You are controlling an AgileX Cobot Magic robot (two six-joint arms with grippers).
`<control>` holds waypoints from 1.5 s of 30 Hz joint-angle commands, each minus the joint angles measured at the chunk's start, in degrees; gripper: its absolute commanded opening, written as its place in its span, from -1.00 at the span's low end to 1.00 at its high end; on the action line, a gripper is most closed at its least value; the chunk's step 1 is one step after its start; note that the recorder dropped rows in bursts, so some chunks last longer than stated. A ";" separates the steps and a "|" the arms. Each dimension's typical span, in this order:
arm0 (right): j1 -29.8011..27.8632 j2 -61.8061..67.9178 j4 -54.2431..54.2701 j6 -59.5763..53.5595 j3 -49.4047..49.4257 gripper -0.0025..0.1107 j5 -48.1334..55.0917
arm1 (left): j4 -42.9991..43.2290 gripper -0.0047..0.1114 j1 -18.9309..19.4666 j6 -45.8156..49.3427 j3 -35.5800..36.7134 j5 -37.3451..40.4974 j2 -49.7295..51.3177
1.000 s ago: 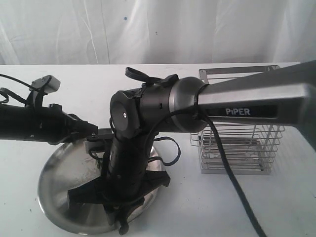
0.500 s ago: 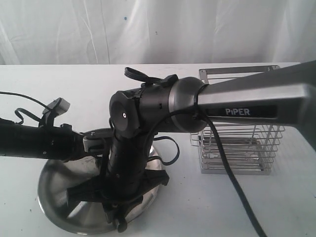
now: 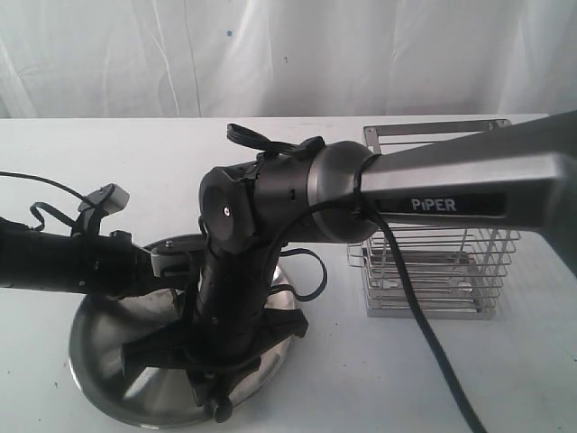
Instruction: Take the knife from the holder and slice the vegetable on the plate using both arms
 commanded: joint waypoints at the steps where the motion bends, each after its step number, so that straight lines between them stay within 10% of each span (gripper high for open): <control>1: 0.29 -0.40 -1.27 0.15 -0.02 -0.96 -0.91 | -0.52 -0.92 0.08 -0.53 0.24 -2.72 1.39; 45: 0.29 1.28 -3.99 0.60 -0.02 -0.96 -0.17 | -1.17 -0.92 0.10 -2.82 0.85 -2.05 -3.88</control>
